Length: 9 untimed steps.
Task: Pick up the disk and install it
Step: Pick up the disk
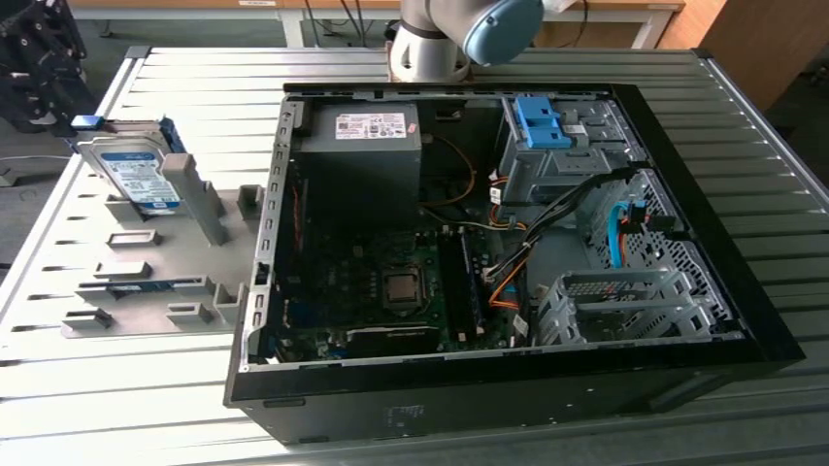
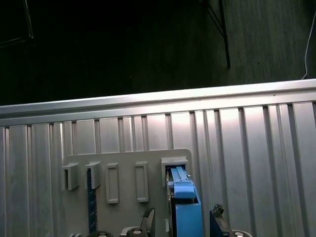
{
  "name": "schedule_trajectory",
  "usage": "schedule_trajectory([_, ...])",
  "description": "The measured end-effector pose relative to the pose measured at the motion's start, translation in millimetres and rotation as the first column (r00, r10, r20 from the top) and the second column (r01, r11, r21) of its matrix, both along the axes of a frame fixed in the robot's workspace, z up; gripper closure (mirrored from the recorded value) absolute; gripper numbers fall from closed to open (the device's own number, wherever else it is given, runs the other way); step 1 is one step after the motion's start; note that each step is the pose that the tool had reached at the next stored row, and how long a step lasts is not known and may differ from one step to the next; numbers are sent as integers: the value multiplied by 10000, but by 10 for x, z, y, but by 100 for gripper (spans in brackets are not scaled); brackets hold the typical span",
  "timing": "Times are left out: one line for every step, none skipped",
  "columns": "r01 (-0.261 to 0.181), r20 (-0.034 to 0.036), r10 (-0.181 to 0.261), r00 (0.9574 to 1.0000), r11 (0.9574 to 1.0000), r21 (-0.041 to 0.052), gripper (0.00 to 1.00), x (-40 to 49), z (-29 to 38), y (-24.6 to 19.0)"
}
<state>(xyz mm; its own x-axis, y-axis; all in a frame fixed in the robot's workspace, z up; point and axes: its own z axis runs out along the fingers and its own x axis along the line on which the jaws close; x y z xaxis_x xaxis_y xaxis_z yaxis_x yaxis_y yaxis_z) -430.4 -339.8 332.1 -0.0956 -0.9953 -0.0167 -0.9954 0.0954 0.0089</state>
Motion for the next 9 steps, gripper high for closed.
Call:
schedule_trajectory([-34, 4, 34, 10000, 10000, 0, 45, -4, -9, 0])
schedule_trajectory([-60, 7, 60, 10000, 10000, 1, 45, -9, -18, 0])
schedule_trajectory([-84, 9, 84, 10000, 10000, 0, 45, -14, -27, 0])
schedule_trajectory([-90, 11, 90, 10000, 10000, 1, 45, -15, -36, 0])
schedule_trajectory([-91, 10, 91, 10000, 10000, 1, 45, -16, -44, 0])
schedule_trajectory([-91, 11, 91, 10000, 10000, 1, 45, -16, -55, 0])
schedule_trajectory([-91, 11, 91, 10000, 10000, 1, 45, -16, -69, 1])
schedule_trajectory([-90, 11, 90, 10000, 10000, 1, 45, -13, -83, 1])
schedule_trajectory([-89, 11, 89, 10000, 10000, 1, 45, -9, -97, 2])
